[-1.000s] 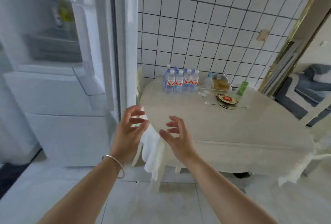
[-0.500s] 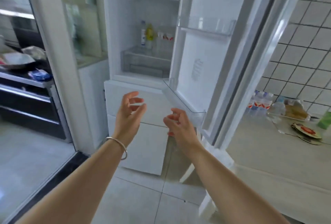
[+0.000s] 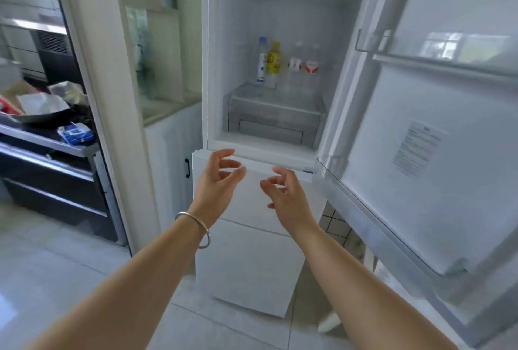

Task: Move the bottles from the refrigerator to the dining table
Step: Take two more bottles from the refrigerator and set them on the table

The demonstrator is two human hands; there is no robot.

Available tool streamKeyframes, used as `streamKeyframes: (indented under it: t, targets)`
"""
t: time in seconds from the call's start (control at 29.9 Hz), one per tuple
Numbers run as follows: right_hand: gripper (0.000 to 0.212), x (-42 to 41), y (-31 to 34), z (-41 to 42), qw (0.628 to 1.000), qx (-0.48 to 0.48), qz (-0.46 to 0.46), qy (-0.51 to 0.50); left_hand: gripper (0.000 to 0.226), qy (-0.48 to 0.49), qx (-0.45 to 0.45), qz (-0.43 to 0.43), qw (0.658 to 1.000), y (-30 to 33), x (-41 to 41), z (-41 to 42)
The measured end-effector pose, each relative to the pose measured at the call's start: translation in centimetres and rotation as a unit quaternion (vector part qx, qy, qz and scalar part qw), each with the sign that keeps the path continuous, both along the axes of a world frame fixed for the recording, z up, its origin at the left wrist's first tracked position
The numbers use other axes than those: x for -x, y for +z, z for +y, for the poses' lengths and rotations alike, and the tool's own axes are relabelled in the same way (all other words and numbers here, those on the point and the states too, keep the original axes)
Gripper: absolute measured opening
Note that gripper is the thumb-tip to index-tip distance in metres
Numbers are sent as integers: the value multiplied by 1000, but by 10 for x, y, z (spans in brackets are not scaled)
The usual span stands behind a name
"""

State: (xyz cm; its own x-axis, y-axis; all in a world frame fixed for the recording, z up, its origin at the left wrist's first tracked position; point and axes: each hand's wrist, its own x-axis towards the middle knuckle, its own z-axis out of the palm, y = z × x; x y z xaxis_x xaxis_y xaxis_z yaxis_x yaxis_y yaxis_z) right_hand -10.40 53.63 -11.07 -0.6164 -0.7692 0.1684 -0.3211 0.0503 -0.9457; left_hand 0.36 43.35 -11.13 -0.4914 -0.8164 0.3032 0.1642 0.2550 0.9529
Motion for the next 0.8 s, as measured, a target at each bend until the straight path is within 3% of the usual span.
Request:
streamKeyframes:
  t: [0.27,0.47,0.64,0.8]
  targets:
    - [50,122,16,-164,999,-2,-23,-25,27,-15,-36,0,999,18,116,-138]
    - [67,192,25,-254,998,13,-59,-34,25,-27,-58,16,998,32,187,-231]
    - [33,259,32,-317,991,57,-63,-98,23,-73,-119,54,989,54,266,-288]
    - [35,331,46,-356,976,61,-38,-206,27,-144,-130,22,981,73,362,-340]
